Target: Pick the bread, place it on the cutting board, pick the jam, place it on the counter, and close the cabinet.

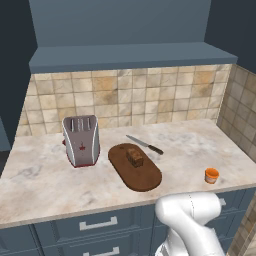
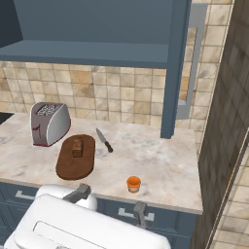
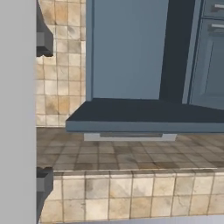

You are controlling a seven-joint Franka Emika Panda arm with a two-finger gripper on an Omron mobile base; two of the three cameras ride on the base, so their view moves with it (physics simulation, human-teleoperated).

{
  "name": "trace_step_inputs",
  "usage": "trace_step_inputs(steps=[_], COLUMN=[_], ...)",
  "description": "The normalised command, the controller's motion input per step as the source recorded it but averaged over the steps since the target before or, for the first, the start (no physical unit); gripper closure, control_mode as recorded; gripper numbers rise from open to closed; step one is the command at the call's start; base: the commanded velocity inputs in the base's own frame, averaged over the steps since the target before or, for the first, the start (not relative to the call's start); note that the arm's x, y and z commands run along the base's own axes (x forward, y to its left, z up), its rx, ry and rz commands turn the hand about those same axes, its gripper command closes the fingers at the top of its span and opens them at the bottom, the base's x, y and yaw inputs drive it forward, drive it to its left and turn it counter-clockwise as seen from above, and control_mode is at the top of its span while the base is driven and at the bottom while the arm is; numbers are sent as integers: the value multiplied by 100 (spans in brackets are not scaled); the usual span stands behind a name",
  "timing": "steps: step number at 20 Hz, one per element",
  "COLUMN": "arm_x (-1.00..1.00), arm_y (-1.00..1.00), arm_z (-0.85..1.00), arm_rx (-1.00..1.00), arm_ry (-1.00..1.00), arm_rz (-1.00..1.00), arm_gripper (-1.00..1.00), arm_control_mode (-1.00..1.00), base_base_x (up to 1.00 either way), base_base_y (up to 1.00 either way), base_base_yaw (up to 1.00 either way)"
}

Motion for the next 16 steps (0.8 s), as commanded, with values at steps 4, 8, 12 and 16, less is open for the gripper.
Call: trace_step_inputs(steps=[4, 8, 12, 16], arm_x=[-16, -10, -4, 0], arm_y=[0, 0, 0, 0], arm_z=[29, 28, 23, 13], arm_rx=[0, 0, 0, 0], arm_ry=[0, 0, 0, 0], arm_rz=[0, 0, 0, 0], arm_gripper=[-100, -100, -100, -100], arm_control_mode=[-100, -100, -100, -100], base_base_x=[0, 0, 0, 0], base_base_y=[0, 0, 0, 0], base_base_yaw=[0, 0, 0, 0])
